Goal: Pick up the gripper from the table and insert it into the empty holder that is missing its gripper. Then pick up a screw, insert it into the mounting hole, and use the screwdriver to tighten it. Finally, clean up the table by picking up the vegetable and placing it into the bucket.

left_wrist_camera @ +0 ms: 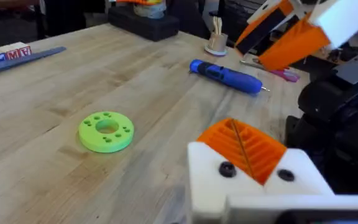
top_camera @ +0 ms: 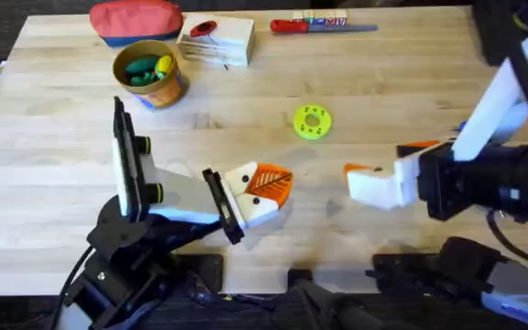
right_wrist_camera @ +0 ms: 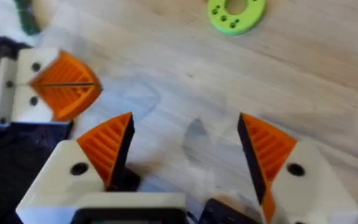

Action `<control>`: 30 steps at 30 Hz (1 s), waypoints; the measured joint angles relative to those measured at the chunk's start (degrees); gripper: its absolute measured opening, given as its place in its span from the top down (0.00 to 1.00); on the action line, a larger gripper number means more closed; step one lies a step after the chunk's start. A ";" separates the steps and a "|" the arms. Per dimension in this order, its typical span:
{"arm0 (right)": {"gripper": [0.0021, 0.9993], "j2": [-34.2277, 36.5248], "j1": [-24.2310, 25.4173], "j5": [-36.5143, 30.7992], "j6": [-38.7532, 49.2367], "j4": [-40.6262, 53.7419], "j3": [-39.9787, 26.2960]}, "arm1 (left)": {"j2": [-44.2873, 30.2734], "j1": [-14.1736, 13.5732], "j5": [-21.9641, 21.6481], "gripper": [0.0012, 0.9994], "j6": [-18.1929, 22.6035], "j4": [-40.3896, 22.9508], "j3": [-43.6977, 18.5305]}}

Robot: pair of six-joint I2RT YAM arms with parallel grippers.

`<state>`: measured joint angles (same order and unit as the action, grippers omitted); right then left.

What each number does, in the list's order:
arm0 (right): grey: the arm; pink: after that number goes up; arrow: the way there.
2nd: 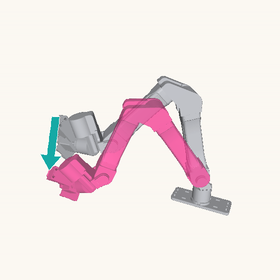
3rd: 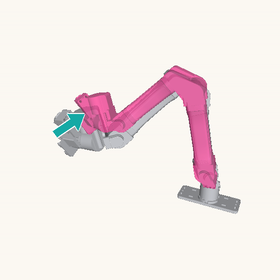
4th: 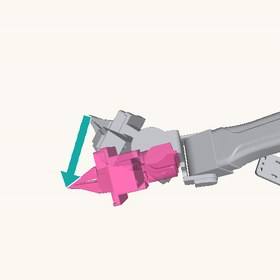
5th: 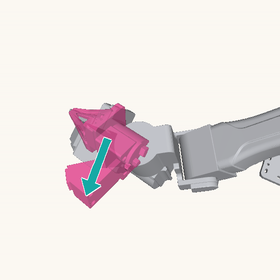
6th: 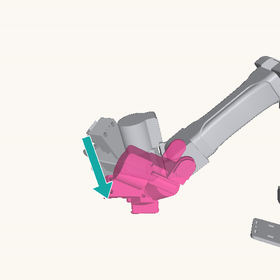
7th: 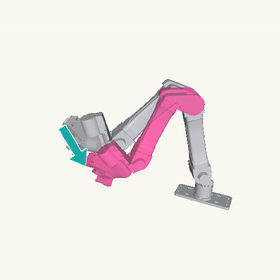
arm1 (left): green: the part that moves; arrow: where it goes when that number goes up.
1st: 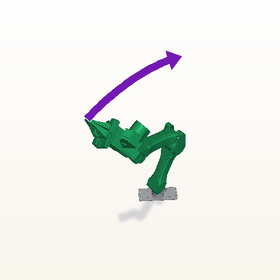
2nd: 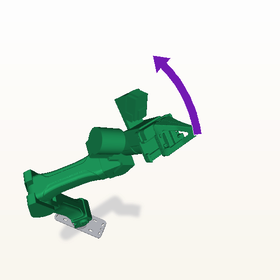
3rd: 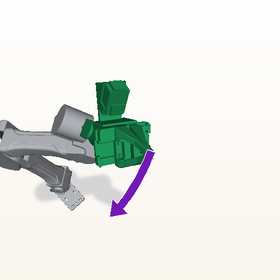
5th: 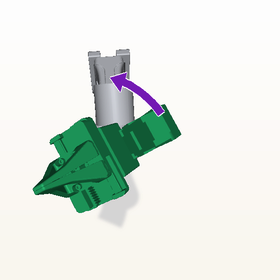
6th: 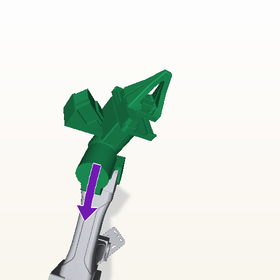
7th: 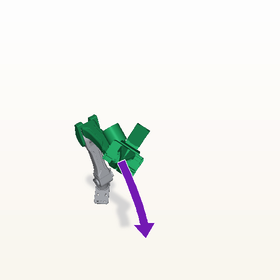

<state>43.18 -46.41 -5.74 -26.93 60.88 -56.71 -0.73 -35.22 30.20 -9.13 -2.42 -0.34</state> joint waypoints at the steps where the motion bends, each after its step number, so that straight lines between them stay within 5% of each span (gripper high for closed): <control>1: 0.01 0.00 1.49 -1.51 -0.12 0.54 0.00 | -0.02 0.00 0.00 0.99 0.02 -0.02 0.00; 8: 0.01 0.21 19.14 -10.52 1.26 2.61 0.00 | 0.00 0.00 -0.04 0.99 0.02 -0.02 0.00; 13: 0.01 4.55 40.16 -12.98 9.79 1.50 0.00 | 0.00 0.00 -0.09 0.99 0.02 -0.03 0.00; 14: 0.01 10.12 52.14 -12.97 15.32 -1.97 0.00 | 0.00 0.00 -0.26 0.99 0.02 -0.02 0.00; 17: 0.01 16.20 61.46 -10.23 23.30 -4.77 0.00 | 0.00 0.00 -0.49 0.99 0.02 -0.14 0.00; 22: 0.01 23.89 69.18 -4.48 37.95 -6.10 0.00 | 0.00 0.00 -1.14 0.99 0.02 -0.52 0.00; 30: 0.01 34.70 73.05 -1.82 47.66 -11.04 0.00 | 0.00 0.00 -1.55 0.99 0.04 -0.57 0.00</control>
<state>77.88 26.64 -7.56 20.73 49.84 -56.71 -0.73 -35.22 28.64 -9.08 -2.98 -0.34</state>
